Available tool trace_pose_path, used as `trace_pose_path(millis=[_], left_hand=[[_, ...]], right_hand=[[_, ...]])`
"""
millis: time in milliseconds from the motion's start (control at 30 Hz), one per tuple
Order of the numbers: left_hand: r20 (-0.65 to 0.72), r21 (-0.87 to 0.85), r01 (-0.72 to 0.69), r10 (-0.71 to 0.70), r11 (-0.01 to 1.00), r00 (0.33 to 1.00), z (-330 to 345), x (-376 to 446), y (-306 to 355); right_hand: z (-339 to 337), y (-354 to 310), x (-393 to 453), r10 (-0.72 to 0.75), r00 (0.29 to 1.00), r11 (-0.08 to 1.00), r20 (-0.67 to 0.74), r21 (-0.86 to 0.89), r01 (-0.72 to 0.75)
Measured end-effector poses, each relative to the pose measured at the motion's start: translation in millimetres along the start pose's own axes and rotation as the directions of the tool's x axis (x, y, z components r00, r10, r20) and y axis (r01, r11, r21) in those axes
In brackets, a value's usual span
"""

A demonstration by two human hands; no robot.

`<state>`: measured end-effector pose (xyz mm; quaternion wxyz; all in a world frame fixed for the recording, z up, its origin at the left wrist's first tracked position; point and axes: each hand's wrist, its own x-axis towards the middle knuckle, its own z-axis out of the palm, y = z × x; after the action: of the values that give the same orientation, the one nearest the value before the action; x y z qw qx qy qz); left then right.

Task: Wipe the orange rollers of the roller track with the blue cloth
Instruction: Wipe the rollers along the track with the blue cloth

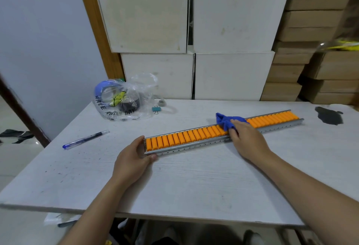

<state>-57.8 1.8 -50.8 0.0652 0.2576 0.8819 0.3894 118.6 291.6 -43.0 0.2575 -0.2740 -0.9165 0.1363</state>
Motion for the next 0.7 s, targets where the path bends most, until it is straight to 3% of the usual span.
trace_pose_path(millis=[233,533,633,700], left_hand=[[-0.004,-0.004,0.002,-0.002,1.0,1.0,1.9,1.5,1.1],[-0.009,0.006,0.009,-0.009,1.0,1.0,3.2,3.7,-2.7],[-0.007,0.011,0.019,-0.019,1.0,1.0,3.2,5.4,-6.7],[-0.006,0.018,0.021,-0.021,1.0,1.0,3.2,5.5,-7.0]], right_hand=[[-31.9,79.4,22.7,0.233,0.969,0.956,-0.079,-0.166,-0.243],[-54.2,148.3,51.1,0.558,0.824,0.787,-0.099,-0.252,-0.563],[-59.4,134.5,49.7,0.548,0.803,0.809,-0.235,-0.097,-0.58],[-64.4,102.1,45.1,0.583,0.753,0.813,-0.306,0.234,-0.534]])
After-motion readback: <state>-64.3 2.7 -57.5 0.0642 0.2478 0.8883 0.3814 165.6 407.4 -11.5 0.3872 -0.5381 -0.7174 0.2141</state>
